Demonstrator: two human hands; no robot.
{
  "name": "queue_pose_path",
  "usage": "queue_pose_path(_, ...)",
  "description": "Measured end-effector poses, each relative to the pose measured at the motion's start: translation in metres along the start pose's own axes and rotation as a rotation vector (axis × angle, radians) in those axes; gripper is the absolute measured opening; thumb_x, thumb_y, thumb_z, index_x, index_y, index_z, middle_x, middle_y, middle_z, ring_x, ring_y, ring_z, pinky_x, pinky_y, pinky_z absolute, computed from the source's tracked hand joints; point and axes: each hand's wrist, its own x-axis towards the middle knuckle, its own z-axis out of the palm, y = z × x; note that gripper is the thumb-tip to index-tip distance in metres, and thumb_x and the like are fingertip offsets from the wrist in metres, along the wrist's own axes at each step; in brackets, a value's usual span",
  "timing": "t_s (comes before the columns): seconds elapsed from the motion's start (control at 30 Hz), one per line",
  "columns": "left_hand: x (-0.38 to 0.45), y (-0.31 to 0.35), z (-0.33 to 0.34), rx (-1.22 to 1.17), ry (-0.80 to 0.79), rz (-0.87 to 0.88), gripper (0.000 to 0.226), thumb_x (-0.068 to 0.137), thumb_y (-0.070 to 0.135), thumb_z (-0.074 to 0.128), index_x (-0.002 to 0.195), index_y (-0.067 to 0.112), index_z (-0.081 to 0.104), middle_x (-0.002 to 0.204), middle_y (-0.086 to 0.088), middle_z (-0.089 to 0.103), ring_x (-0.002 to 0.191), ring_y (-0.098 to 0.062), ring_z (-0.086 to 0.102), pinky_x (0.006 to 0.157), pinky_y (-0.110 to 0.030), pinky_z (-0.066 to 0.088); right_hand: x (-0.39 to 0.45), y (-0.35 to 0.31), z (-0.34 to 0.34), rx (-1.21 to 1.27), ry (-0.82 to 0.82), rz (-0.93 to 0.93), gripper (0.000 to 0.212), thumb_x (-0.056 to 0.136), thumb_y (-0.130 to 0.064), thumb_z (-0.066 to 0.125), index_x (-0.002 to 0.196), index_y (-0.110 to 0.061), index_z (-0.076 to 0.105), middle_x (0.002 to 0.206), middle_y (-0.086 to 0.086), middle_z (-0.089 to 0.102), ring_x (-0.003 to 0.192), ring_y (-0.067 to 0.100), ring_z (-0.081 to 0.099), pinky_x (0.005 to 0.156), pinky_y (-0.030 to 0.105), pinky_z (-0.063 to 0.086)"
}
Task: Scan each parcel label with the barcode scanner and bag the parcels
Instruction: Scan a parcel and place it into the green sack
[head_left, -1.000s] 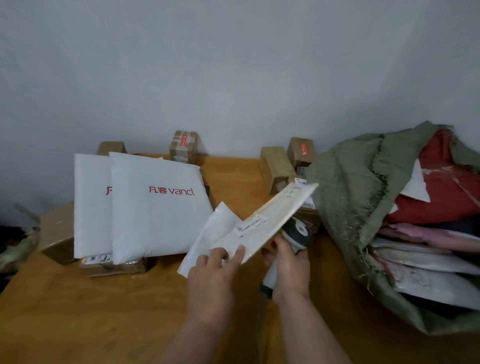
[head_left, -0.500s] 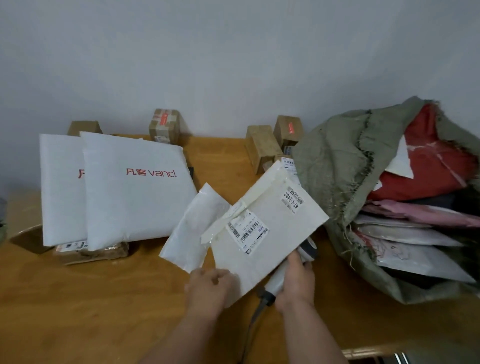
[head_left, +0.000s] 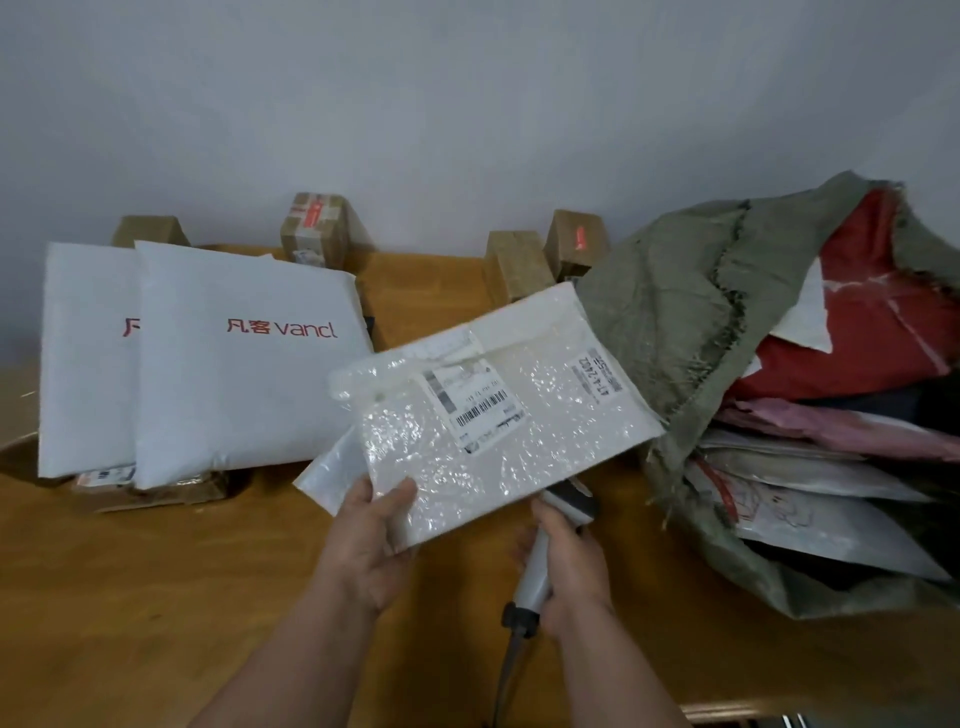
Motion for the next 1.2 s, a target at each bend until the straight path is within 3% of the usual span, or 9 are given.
queue_pose_path(0.1, -0.008, 0.023, 0.009, -0.026, 0.000, 0.127, 0.032, 0.093, 0.000, 0.059, 0.116, 0.021, 0.063, 0.105, -0.006, 0.076, 0.090, -0.029, 0.074, 0.064, -0.047, 0.061, -0.006, -0.004, 0.004, -0.105, -0.056, 0.028, 0.024, 0.084, -0.032, 0.078, 0.097, -0.012, 0.071, 0.080, 0.007, 0.074, 0.078, 0.025, 0.070, 0.079, 0.041, 0.054)
queue_pose_path(0.27, -0.024, 0.050, 0.015, -0.022, 0.094, 0.326, 0.028, 0.095, -0.001, 0.058, 0.107, 0.024, 0.063, 0.094, 0.000, 0.077, 0.076, -0.020, 0.075, 0.057, -0.034, 0.058, -0.022, -0.026, 0.019, -0.197, -0.131, -0.033, 0.025, 0.084, -0.034, 0.077, 0.095, -0.012, 0.070, 0.072, 0.006, 0.072, 0.061, 0.018, 0.067, 0.065, 0.035, 0.053)
queue_pose_path(0.37, -0.034, 0.057, 0.012, 0.010, 0.147, 0.390, 0.025, 0.096, 0.002, 0.059, 0.110, 0.023, 0.062, 0.107, -0.003, 0.072, 0.087, -0.021, 0.070, 0.071, -0.037, 0.056, -0.039, -0.045, 0.023, -0.148, -0.295, -0.026, 0.023, 0.086, -0.023, 0.074, 0.103, -0.009, 0.069, 0.072, 0.007, 0.071, 0.054, 0.016, 0.063, 0.056, 0.030, 0.050)
queue_pose_path(0.47, -0.042, 0.059, 0.011, 0.005, 0.164, 0.400, 0.028, 0.097, 0.003, 0.058, 0.119, 0.019, 0.059, 0.113, -0.007, 0.068, 0.103, -0.030, 0.067, 0.094, -0.052, 0.053, -0.054, -0.063, 0.028, -0.132, -0.470, -0.033, 0.025, 0.083, -0.024, 0.072, 0.102, -0.008, 0.069, 0.080, 0.010, 0.071, 0.059, 0.018, 0.064, 0.057, 0.031, 0.049)
queue_pose_path(0.57, -0.050, 0.059, 0.012, -0.009, 0.151, 0.406, 0.028, 0.097, 0.003, 0.058, 0.120, 0.018, 0.058, 0.120, -0.013, 0.066, 0.109, -0.037, 0.064, 0.101, -0.058, 0.048, -0.066, -0.077, 0.035, -0.099, -0.542, -0.096, 0.027, 0.079, -0.027, 0.073, 0.098, -0.008, 0.068, 0.079, 0.011, 0.068, 0.060, 0.020, 0.063, 0.056, 0.032, 0.049)
queue_pose_path(0.73, -0.058, 0.062, 0.011, -0.013, 0.144, 0.423, 0.028, 0.096, 0.002, 0.058, 0.118, 0.019, 0.058, 0.121, -0.014, 0.066, 0.113, -0.039, 0.062, 0.101, -0.060, 0.047, -0.078, -0.086, 0.036, -0.219, -0.468, -0.285, 0.028, 0.085, -0.026, 0.074, 0.104, -0.007, 0.066, 0.081, 0.008, 0.068, 0.062, 0.020, 0.065, 0.060, 0.034, 0.050)
queue_pose_path(0.83, -0.062, 0.065, 0.009, 0.020, 0.137, 0.455, 0.025, 0.095, 0.001, 0.059, 0.111, 0.020, 0.061, 0.115, -0.013, 0.068, 0.113, -0.039, 0.062, 0.103, -0.058, 0.046, -0.086, -0.091, 0.033, -0.410, -0.408, -0.441, 0.033, 0.073, -0.037, 0.075, 0.097, -0.014, 0.068, 0.078, 0.003, 0.070, 0.062, 0.013, 0.069, 0.066, 0.033, 0.050)
queue_pose_path(0.97, -0.067, 0.069, 0.007, 0.062, 0.130, 0.471, 0.025, 0.094, 0.001, 0.060, 0.110, 0.020, 0.063, 0.117, -0.015, 0.068, 0.113, -0.040, 0.062, 0.102, -0.058, 0.047, -0.094, -0.096, 0.032, -0.527, -0.414, -0.508, 0.037, 0.065, -0.038, 0.069, 0.097, -0.018, 0.066, 0.059, -0.002, 0.066, 0.059, 0.009, 0.067, 0.070, 0.033, 0.052)
queue_pose_path(1.2, -0.072, 0.074, 0.005, 0.087, 0.116, 0.474, 0.027, 0.095, 0.009, 0.064, 0.117, 0.024, 0.063, 0.118, -0.010, 0.067, 0.110, -0.034, 0.064, 0.098, -0.056, 0.051, -0.106, -0.103, 0.031, -0.625, -0.440, -0.610, 0.036, 0.064, -0.037, 0.066, 0.094, -0.018, 0.067, 0.056, -0.007, 0.063, 0.056, 0.004, 0.063, 0.064, 0.026, 0.050)
